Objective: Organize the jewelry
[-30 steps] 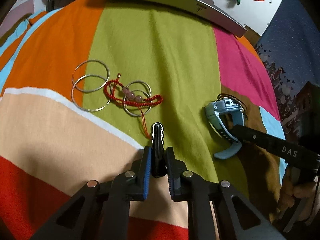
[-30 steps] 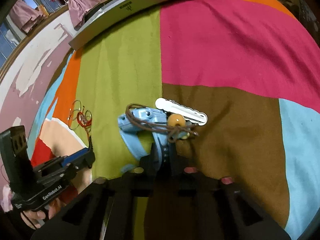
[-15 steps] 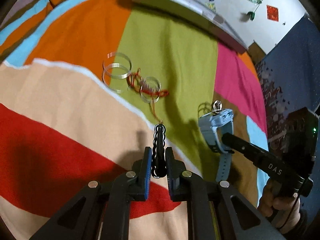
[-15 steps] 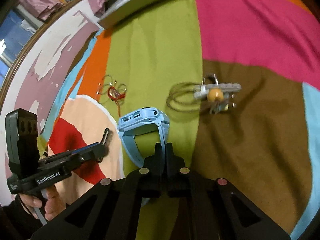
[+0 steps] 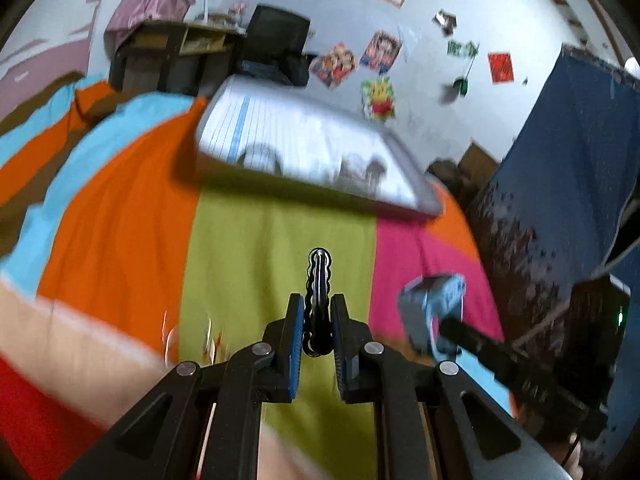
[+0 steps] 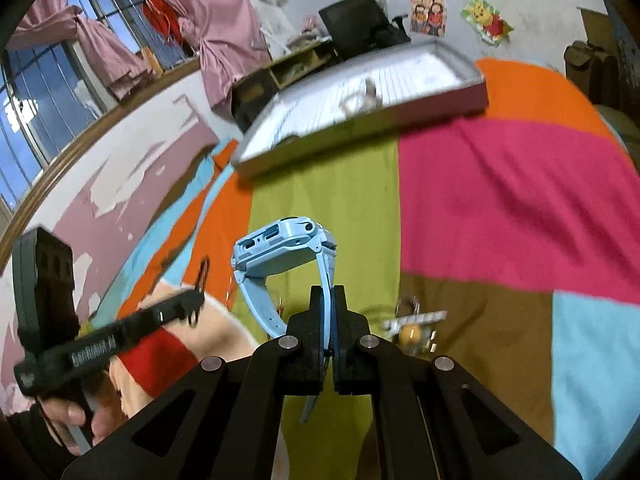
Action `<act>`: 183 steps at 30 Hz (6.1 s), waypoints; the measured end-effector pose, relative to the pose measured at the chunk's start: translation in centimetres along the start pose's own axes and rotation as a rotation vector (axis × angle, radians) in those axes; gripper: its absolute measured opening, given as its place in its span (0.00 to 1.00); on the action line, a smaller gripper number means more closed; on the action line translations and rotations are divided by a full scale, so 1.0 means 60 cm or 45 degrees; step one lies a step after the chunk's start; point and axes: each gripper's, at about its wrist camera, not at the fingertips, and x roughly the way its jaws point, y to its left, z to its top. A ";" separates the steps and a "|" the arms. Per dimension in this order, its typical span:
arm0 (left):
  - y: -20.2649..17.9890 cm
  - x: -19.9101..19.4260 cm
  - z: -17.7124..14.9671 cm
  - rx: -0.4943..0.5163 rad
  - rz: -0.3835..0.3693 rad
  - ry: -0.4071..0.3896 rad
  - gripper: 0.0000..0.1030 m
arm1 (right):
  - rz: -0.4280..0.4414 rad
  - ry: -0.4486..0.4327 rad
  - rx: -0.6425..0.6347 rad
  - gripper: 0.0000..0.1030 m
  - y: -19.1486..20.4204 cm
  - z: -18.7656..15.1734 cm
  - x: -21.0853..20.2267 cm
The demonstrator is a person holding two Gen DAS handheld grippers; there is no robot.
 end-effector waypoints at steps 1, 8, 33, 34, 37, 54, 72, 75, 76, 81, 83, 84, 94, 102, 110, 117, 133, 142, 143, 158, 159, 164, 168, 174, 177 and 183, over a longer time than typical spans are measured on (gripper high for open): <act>-0.004 0.009 0.025 0.004 0.002 -0.033 0.13 | -0.009 -0.014 -0.013 0.03 0.000 0.014 -0.001; -0.020 0.086 0.143 0.071 0.043 -0.163 0.13 | -0.106 -0.157 -0.052 0.03 -0.016 0.182 0.013; -0.004 0.243 0.167 0.070 0.252 -0.052 0.71 | -0.291 -0.154 -0.054 0.05 -0.100 0.338 0.172; -0.003 0.230 0.165 0.050 0.267 -0.097 0.80 | -0.292 -0.157 -0.063 0.05 -0.101 0.338 0.171; -0.001 0.192 0.158 0.024 0.250 -0.195 0.84 | -0.292 -0.178 -0.084 0.05 -0.101 0.331 0.155; -0.023 -0.028 0.101 0.150 0.310 -0.453 1.00 | -0.273 -0.430 -0.276 0.76 -0.010 0.255 -0.054; -0.030 -0.254 -0.035 0.193 0.297 -0.622 1.00 | -0.213 -0.581 -0.324 0.98 0.087 0.114 -0.252; -0.030 -0.278 -0.066 0.199 0.302 -0.627 1.00 | -0.210 -0.597 -0.337 0.98 0.100 0.081 -0.278; -0.030 -0.282 -0.075 0.204 0.303 -0.628 1.00 | -0.208 -0.603 -0.343 0.98 0.104 0.067 -0.287; -0.029 -0.312 -0.124 0.220 0.312 -0.632 1.00 | -0.207 -0.631 -0.353 0.98 0.124 0.012 -0.324; -0.027 -0.321 -0.141 0.220 0.313 -0.625 1.00 | -0.208 -0.637 -0.351 0.98 0.126 -0.009 -0.335; -0.027 -0.324 -0.150 0.223 0.314 -0.621 1.00 | -0.210 -0.640 -0.348 0.98 0.126 -0.019 -0.340; -0.010 -0.326 -0.215 0.285 0.307 -0.488 1.00 | -0.223 -0.542 -0.260 0.98 0.111 -0.098 -0.347; 0.009 -0.310 -0.233 0.271 0.302 -0.442 1.00 | -0.258 -0.453 -0.209 0.98 0.093 -0.137 -0.324; 0.023 -0.287 -0.217 0.253 0.323 -0.455 1.00 | -0.292 -0.434 -0.204 0.98 0.091 -0.139 -0.293; 0.047 -0.248 -0.190 0.201 0.357 -0.447 1.00 | -0.319 -0.430 -0.183 0.98 0.083 -0.113 -0.263; 0.092 -0.142 -0.119 0.139 0.400 -0.486 1.00 | -0.357 -0.498 -0.206 0.98 0.070 -0.015 -0.179; 0.136 -0.052 -0.113 0.111 0.354 -0.344 1.00 | -0.364 -0.437 -0.262 0.98 0.055 0.015 -0.102; 0.142 -0.041 -0.114 0.116 0.354 -0.315 1.00 | -0.369 -0.425 -0.271 0.98 0.051 0.015 -0.093; 0.166 0.028 -0.122 0.183 0.211 -0.026 0.84 | -0.273 -0.047 -0.342 0.73 0.032 -0.023 0.035; 0.167 0.031 -0.123 0.183 0.204 -0.013 0.81 | -0.261 -0.011 -0.355 0.71 0.036 -0.028 0.046; 0.170 0.042 -0.125 0.190 0.172 0.029 0.71 | -0.238 0.107 -0.391 0.50 0.041 -0.045 0.073; 0.165 0.052 -0.126 0.214 0.152 0.067 0.59 | -0.246 0.169 -0.385 0.40 0.039 -0.052 0.091; 0.172 0.061 -0.124 0.195 0.145 0.108 0.42 | -0.252 0.259 -0.347 0.29 0.033 -0.065 0.120; 0.177 0.064 -0.123 0.168 0.142 0.120 0.33 | -0.248 0.299 -0.333 0.28 0.029 -0.071 0.133; 0.175 0.076 -0.126 0.155 0.127 0.173 0.08 | -0.232 0.359 -0.248 0.23 0.018 -0.079 0.151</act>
